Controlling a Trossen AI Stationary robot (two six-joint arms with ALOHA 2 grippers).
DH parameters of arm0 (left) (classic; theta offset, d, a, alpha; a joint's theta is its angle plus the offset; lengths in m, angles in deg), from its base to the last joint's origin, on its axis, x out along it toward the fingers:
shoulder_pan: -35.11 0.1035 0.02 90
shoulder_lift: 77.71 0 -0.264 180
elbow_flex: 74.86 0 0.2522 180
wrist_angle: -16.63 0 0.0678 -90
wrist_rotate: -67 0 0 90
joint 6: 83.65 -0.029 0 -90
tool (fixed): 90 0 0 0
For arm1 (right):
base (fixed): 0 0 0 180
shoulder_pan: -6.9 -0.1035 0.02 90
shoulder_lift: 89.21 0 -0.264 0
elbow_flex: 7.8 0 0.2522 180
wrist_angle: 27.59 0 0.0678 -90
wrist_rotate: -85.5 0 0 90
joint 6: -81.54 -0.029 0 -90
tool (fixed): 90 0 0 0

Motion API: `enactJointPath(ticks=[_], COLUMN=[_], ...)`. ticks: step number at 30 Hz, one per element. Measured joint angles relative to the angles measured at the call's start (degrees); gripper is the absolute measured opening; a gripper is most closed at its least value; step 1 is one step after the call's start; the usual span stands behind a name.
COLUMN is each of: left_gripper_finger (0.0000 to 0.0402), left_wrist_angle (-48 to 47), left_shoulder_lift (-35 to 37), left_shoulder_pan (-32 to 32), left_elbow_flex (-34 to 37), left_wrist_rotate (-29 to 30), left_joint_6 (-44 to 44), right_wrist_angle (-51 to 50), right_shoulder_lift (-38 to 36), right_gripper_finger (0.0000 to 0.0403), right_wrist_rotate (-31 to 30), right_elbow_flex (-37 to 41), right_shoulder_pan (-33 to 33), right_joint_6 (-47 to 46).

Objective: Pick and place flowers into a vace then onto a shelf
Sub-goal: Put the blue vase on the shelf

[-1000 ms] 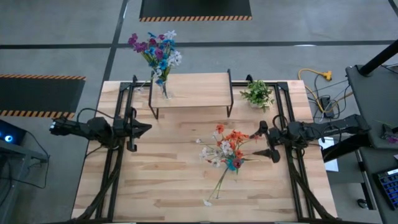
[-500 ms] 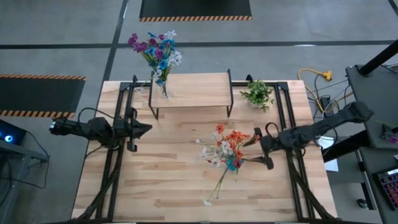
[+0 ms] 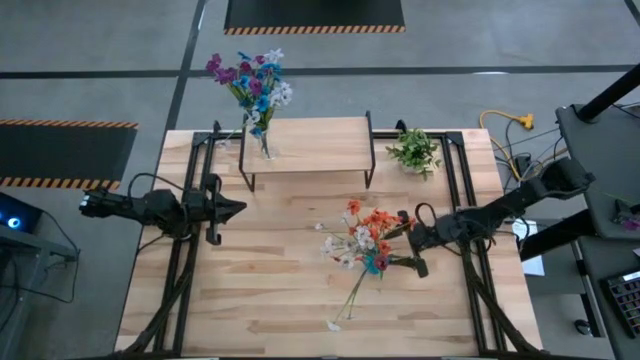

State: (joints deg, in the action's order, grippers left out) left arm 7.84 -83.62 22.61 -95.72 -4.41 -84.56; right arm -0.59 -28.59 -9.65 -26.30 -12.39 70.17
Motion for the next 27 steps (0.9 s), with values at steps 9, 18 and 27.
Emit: enactJointPath(ticks=[9,18,27], left_gripper_finger=[0.0000,0.0000,0.0000], left_wrist_angle=[0.0,0.0,-0.1], left_shoulder_lift=[0.0,0.0,0.0], left_shoulder_pan=[0.0,0.0,0.0], left_elbow_flex=[0.0,0.0,0.0], left_wrist_rotate=[0.0,0.0,0.0], left_joint_6=[0.6,0.9,1.5], right_wrist_angle=[-0.1,0.4,-0.1], right_shoulder_lift=[12.6,17.2,13.6], right_gripper_finger=[0.0329,0.0329,0.0313], right_wrist_rotate=[0.2,0.7,0.7], right_elbow_flex=[-8.5,-10.9,-9.8], right_shoulder_pan=[0.0,0.0,0.0], right_joint_6=[2.1,2.3,2.0])
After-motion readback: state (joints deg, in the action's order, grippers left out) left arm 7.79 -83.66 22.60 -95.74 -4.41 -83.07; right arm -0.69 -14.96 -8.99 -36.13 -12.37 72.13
